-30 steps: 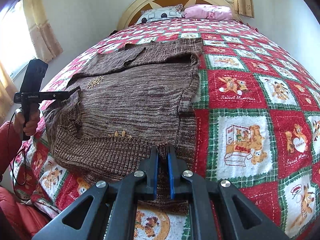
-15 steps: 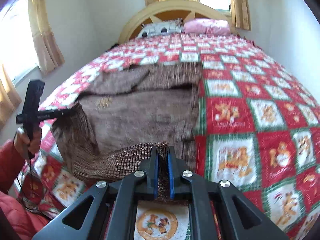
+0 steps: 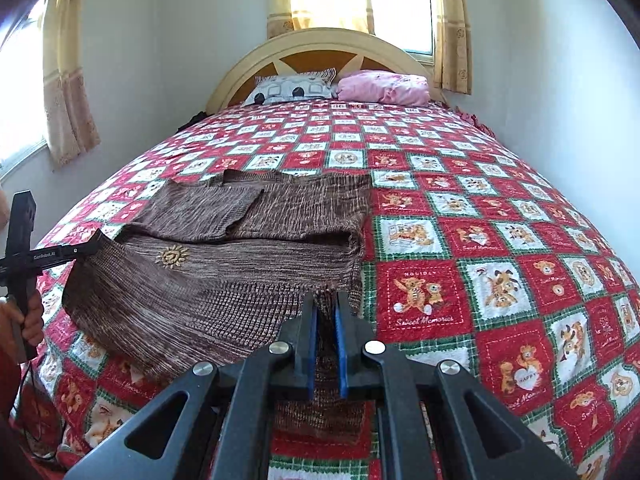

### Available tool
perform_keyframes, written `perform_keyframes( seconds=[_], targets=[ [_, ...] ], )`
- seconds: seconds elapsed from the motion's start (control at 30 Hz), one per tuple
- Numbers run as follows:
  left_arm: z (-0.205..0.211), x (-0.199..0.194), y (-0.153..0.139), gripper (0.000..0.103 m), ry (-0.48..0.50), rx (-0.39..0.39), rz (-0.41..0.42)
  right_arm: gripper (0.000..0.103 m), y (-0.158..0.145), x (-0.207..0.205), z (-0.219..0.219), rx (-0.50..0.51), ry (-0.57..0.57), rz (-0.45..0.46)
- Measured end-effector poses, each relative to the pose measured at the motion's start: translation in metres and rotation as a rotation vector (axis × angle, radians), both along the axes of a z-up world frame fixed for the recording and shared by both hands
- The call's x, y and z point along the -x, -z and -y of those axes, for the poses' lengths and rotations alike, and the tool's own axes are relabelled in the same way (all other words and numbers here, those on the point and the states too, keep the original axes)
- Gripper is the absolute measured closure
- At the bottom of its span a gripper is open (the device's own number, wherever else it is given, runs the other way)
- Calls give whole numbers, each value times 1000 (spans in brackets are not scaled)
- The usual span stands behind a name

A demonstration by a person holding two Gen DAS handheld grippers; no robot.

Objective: Fold small clothes
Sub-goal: 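Lift the gripped sweater edge with both tools and fold it over the body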

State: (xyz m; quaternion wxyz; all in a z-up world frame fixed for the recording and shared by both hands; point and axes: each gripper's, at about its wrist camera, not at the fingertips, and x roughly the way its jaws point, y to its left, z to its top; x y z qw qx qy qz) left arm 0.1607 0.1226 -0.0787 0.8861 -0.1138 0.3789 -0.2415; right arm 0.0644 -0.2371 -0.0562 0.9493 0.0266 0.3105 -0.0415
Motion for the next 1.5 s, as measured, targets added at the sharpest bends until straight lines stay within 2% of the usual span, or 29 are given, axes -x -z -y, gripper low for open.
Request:
perform_keyframes(
  seconds=[0.23, 0.4, 0.57, 0.7, 0.77, 0.83, 0.93, 1.0, 1.07, 1.2, 1.37, 1.5],
  targets=[
    [0, -13, -23, 92, -38, -6, 46, 96, -22, -22, -1, 28, -19, 44],
    [-8, -35, -29, 92, -101, 6, 43, 96, -36, -52, 2, 46, -31, 63],
    [-17, -58, -33, 97, -191, -1, 47, 96, -47, -92, 3, 65, -51, 61],
    [-29, -81, -36, 97, -250, 35, 40, 97, -47, -132, 0, 102, -64, 50],
    [-26, -90, -34, 97, -241, -2, 23, 97, -40, -152, -1, 114, -61, 25],
    [-15, -94, -29, 97, -166, -32, -6, 97, -32, -164, 1, 91, -60, -7],
    [3, -88, -19, 86, -72, -126, -20, 97, -18, -163, 2, 95, -59, -30],
    [12, -84, -6, 63, -26, -171, -33, 97, -10, -158, 0, 115, -58, -37],
    [17, -81, 5, 52, 6, -183, -40, 97, -4, -154, 1, 109, -63, -50],
    [27, -84, 20, 47, 28, -222, -64, 97, 6, -146, 1, 99, -61, -66],
    [25, -83, 29, 47, 19, -186, -83, 97, 7, -142, 3, 74, -54, -65],
    [20, -79, 29, 47, 18, -152, -132, 97, 9, -142, 6, 54, -50, -75]
  ],
)
